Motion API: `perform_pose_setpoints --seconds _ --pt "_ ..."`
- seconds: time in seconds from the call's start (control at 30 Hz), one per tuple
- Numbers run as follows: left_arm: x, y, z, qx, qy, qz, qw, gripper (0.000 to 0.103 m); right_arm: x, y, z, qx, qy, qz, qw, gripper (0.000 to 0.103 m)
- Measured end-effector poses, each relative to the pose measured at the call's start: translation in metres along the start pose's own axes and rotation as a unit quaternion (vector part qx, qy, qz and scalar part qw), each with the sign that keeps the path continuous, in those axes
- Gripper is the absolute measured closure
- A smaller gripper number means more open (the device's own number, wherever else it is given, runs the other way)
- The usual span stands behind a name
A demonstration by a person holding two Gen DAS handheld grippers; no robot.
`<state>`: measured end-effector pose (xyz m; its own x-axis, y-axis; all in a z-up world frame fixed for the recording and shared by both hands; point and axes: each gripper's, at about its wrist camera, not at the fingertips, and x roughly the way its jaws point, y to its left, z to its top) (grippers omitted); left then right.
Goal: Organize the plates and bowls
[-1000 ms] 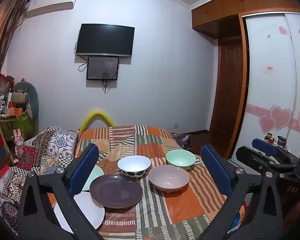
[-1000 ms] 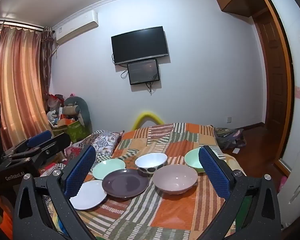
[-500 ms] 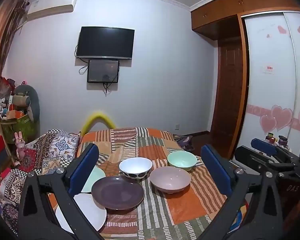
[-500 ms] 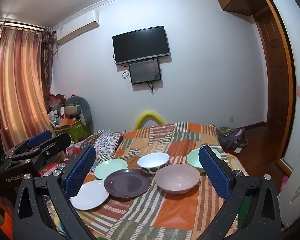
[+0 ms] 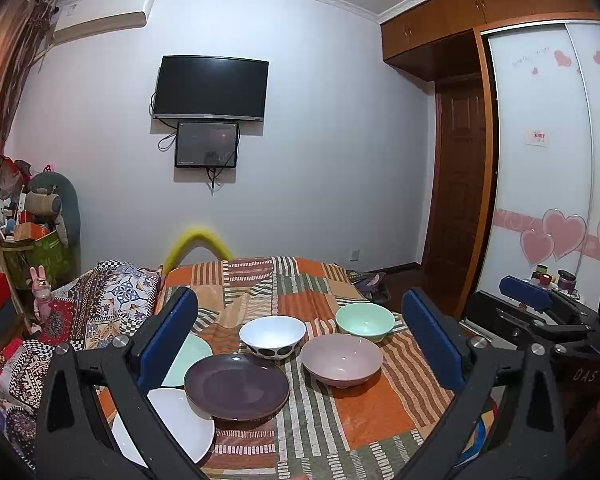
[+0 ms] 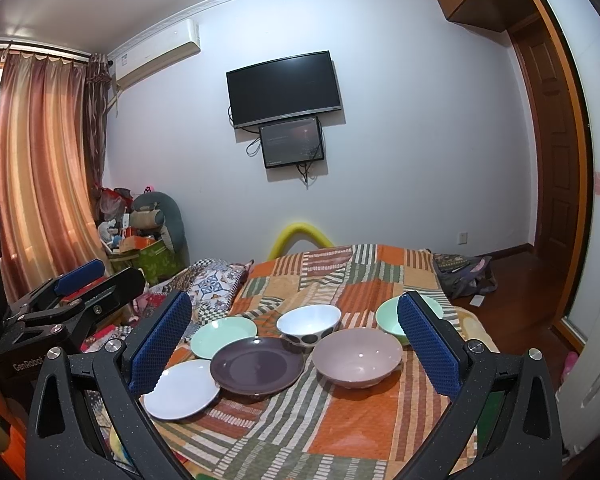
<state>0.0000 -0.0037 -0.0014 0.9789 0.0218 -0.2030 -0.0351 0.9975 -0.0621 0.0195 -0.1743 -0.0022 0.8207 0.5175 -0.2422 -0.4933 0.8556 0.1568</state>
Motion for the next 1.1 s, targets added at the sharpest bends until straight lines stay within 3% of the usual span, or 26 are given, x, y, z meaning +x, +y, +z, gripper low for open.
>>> perform_pose_setpoints --seconds 1.1 --pt "-0.0016 0.0004 0.0019 -0.001 0.002 0.0 1.0 0.0 -0.0026 0.0012 0.0035 0.001 0.001 0.0 1.0 0.0"
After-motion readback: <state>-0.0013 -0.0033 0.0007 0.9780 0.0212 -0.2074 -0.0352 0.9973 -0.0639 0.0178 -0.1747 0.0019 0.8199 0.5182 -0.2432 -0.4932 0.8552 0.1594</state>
